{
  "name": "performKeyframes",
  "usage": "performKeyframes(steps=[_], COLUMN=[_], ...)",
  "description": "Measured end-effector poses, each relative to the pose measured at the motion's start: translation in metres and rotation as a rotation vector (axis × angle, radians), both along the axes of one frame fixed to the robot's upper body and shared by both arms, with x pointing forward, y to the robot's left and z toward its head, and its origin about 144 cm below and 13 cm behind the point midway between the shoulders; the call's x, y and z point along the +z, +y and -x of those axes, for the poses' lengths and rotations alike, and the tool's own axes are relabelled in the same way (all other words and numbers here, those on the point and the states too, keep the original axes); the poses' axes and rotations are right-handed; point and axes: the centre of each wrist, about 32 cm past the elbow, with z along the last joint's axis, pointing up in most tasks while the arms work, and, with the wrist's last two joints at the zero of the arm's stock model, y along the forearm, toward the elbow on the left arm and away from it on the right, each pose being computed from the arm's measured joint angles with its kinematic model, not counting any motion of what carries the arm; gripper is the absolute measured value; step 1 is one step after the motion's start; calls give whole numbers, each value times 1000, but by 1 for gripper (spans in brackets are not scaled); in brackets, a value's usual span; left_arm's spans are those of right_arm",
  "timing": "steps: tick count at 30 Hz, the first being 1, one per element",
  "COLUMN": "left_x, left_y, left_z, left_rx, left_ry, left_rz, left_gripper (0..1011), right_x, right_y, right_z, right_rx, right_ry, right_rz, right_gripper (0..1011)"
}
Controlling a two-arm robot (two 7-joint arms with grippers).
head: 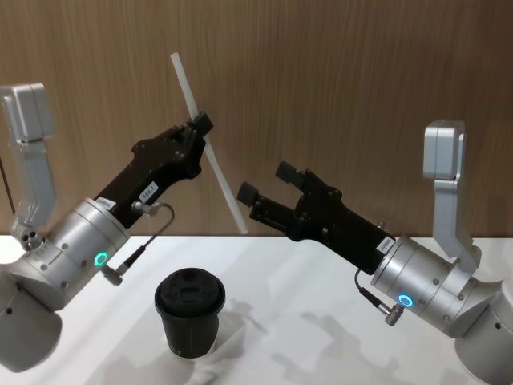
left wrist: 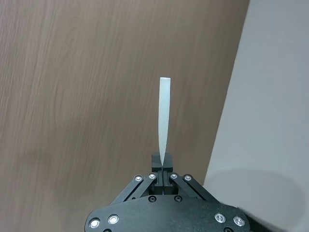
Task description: Pick up the straw with one hand, pass it to the other hand, and insert it into the cup.
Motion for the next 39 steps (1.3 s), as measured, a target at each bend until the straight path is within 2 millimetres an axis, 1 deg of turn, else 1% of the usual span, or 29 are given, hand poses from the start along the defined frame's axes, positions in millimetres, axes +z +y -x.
performKeyframes(steps=[6,12,22,29,39], left_x=[2,5,8,8,4], left_y=[7,19,35,43,46], left_z=[4,11,22,27,29], left_rx=[28,69,116,133,138], left_ry=[-40,-76,-96,-97,-91], left_rz=[-81,-185,-306,-354,-383], left_gripper=[3,3,3,2,3], right_x=[0,0,0,0,0], right_y=[0,0,0,0,0], right_z=[0,0,0,0,0], right_rx=[0,0,0,0,0], right_ry=[0,0,0,0,0], right_rz=[0,0,0,0,0], right_gripper=[1001,1001,1001,1001,1001])
